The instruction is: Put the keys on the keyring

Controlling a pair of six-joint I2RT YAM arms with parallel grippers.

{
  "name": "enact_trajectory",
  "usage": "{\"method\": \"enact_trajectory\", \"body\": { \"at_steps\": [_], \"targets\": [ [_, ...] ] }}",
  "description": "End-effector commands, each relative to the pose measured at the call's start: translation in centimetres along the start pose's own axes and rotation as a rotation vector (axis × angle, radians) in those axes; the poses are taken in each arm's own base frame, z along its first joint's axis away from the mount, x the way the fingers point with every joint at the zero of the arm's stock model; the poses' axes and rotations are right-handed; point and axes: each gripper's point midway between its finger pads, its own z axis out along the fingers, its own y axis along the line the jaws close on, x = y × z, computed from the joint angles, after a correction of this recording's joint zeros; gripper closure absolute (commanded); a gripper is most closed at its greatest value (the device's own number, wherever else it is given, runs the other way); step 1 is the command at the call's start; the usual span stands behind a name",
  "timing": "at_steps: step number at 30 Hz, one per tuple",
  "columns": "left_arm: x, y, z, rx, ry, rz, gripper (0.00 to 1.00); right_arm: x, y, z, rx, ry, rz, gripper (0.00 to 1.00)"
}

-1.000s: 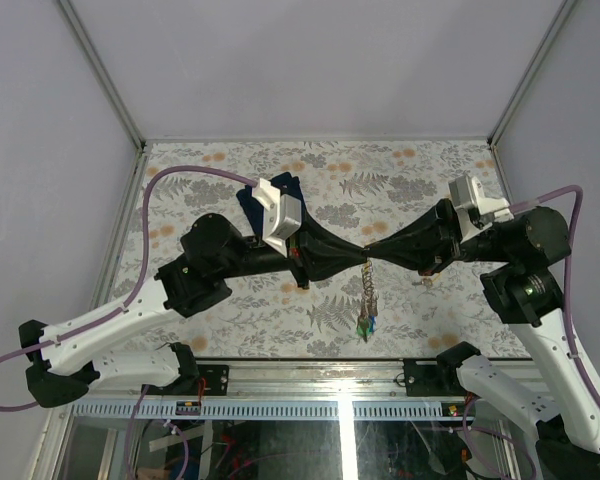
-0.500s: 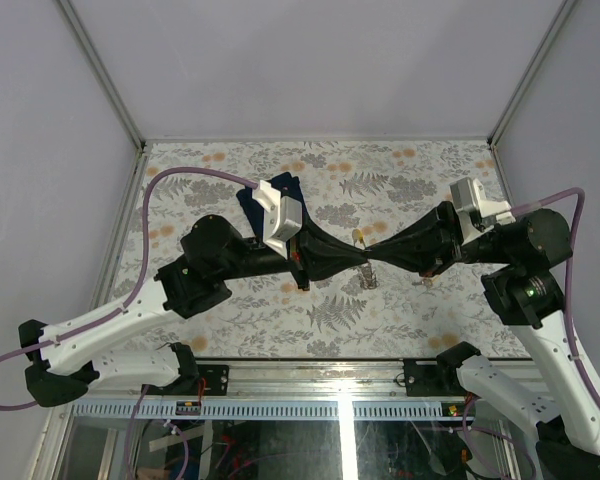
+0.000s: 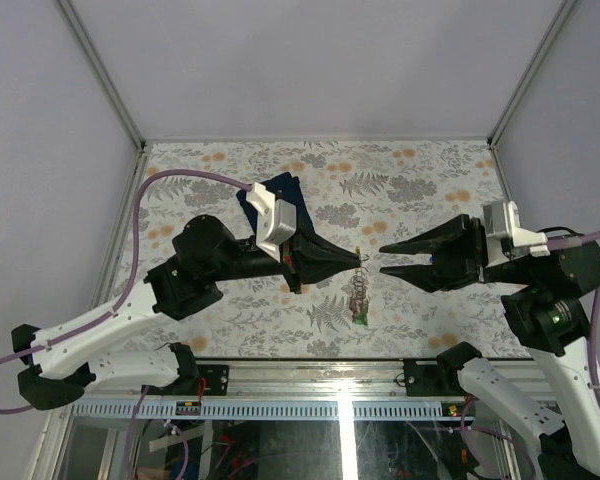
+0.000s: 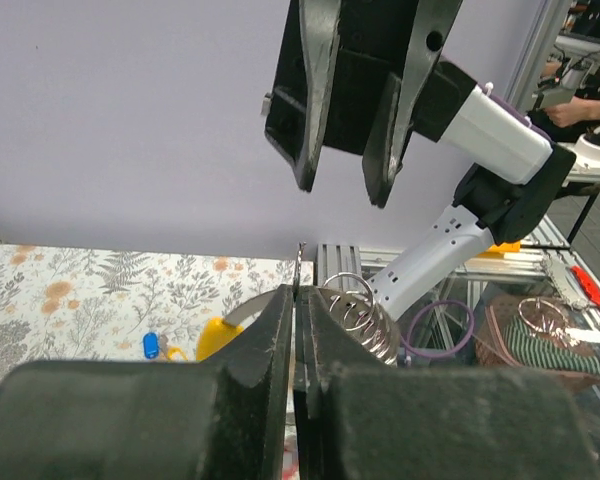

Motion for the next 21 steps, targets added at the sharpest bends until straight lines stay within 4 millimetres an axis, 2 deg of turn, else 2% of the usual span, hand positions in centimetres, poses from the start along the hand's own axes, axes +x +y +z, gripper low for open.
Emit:
{"method": "enact_trajectory", "body": {
  "at_steps": [1,8,15,21],
  "targets": [
    [-2.7,-1.1,-0.6,0.03,-0.016,0.077,1.0,-0.9,-0.3,-0.6,0.066,-0.007,-0.091,0.62],
    [-1.3,-0.7,-1.9,-0.003,0.123,0.137,1.0,0.4,-0.4,-1.3,0.109,0.038,-0.127,0.62],
    [-1.9,-2.2,-2.9,0.069,0.113,0.241,1.0,1.0,-0.3,-1.2,0.082,0.038,-0.134,0.61],
    [-2.8,-1.2,-2.9,0.021,0.088,0.303,1.0,2.2,-1.2,-1.4,0.125,0.018,-0.181,0.62]
  ]
}}
